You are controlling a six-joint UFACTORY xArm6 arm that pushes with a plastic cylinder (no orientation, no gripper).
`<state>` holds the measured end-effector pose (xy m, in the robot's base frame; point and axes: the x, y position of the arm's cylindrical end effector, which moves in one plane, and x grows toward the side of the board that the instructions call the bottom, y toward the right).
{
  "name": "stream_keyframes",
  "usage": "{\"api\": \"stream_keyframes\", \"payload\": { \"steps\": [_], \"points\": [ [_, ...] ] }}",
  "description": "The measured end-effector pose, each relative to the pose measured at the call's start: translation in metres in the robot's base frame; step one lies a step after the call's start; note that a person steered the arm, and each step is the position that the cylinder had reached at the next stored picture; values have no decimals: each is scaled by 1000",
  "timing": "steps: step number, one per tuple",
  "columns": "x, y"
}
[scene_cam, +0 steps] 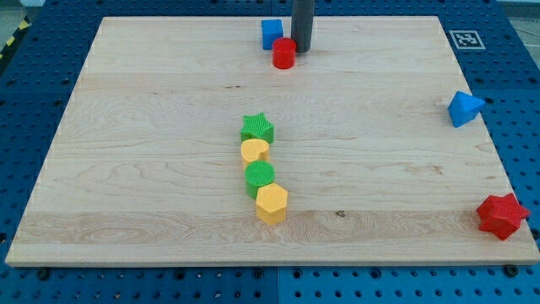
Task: Place the red circle below to the blue cube
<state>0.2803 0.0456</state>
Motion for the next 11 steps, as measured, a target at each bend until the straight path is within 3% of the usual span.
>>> {"api": "stream_keyframes", "payload": {
  "steps": [1, 4, 6, 7, 8, 9, 11],
  "points": [
    [23, 0],
    [25, 29],
    [100, 41],
    [134, 4],
    [131, -49],
    [90, -60],
    [70, -44]
  ]
}}
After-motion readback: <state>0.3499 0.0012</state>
